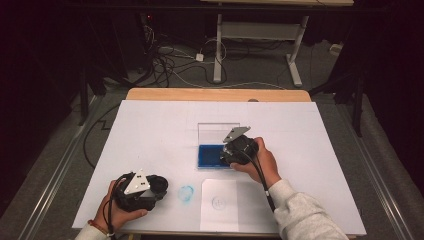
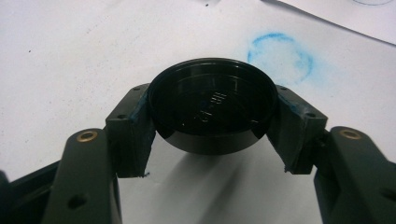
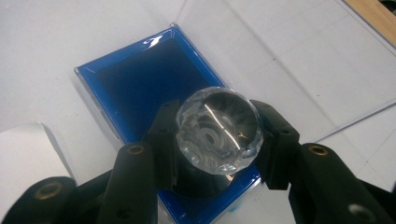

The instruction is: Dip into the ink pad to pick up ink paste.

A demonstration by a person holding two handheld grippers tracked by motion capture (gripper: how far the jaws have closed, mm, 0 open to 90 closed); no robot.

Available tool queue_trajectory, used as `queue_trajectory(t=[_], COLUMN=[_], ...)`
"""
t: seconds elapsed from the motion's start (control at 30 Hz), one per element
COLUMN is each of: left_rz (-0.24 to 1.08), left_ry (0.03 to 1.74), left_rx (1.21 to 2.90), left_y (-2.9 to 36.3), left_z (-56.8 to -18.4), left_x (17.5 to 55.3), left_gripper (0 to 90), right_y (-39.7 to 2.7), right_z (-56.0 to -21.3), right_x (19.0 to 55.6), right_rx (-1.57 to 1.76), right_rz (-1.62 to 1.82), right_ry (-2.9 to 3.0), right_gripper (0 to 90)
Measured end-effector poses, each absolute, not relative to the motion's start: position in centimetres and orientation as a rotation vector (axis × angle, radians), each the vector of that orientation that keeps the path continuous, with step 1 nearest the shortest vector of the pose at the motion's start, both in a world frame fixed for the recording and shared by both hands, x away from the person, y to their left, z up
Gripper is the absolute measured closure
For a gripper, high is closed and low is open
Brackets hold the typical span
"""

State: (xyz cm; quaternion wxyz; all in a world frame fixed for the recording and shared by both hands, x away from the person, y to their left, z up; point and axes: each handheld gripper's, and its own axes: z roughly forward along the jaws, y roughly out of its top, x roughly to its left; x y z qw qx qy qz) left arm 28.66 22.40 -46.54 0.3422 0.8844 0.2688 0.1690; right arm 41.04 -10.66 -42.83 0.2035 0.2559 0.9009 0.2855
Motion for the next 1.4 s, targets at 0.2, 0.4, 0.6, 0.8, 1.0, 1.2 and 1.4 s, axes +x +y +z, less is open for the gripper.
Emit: queue_trajectory(t=[0.2,0.4,0.6,0.8,1.0,1.2,1.4], left_rz=[0.438,0.444,0.458,0.458,0.464,0.465,0.458], left_ry=[0.698,0.709,0.704,0.706,0.698,0.698,0.702], left_rx=[2.298,2.295,2.304,2.300,2.297,2.299,2.299], left_y=[22.4,22.5,22.4,22.5,22.5,22.4,22.5], left_z=[-46.5,-46.5,-46.5,-46.4,-46.4,-46.4,-46.4], left_x=[28.7,28.8,28.7,28.7,28.6,28.7,28.9], left_gripper=[36.6,36.6,36.6,36.6,36.6,36.6,36.6], right_y=[-11.0,-11.5,-13.1,-13.9,-14.6,-15.2,-15.9], right_z=[-42.8,-42.9,-42.3,-41.4,-40.3,-38.8,-38.0], right_x=[41.2,40.9,40.4,39.8,39.3,38.5,38.0], right_rx=[0.734,0.741,0.781,0.792,0.779,0.741,0.729], right_rz=[0.827,0.890,1.050,1.106,1.149,1.180,1.208], right_ry=[2.518,2.496,2.457,2.416,2.384,2.361,2.345], right_gripper=[57.3,57.3,57.3,57.3,57.3,57.3,57.3])
